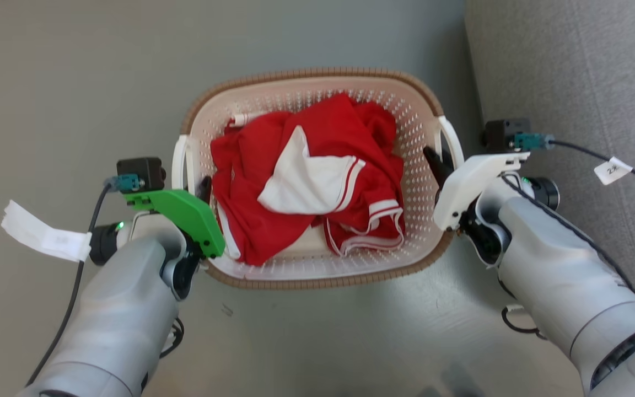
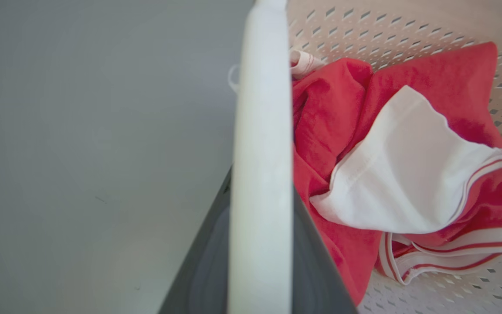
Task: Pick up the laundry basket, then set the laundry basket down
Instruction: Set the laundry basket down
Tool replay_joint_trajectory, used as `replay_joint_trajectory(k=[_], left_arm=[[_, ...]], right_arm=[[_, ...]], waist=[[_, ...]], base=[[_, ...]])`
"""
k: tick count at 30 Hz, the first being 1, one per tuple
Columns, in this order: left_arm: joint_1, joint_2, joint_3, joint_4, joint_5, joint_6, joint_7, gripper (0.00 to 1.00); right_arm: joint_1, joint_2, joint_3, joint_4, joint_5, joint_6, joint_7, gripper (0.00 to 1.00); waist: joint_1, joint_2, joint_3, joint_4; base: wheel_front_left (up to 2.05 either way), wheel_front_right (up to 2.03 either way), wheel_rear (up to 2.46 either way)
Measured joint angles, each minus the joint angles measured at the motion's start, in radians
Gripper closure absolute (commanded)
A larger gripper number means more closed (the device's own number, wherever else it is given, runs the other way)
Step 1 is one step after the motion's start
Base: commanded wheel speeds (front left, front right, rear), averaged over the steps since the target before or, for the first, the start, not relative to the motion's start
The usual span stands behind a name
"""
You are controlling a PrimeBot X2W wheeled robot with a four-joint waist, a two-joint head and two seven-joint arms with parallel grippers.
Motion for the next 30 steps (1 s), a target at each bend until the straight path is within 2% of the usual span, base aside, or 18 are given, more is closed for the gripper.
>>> replay_joint_trajectory(k=[30], left_arm=[[-0.213,0.001,0.011,0.011,0.038,-0.003,-0.086,1.00]], right_arm=[[-0.199,-0.008,-0.016,0.017,-0.029,0.000,-0.088,1.00]], waist=[[-0.0001,0.0000,0.391,0.009]], base=[[0.00,0.00,0.00]])
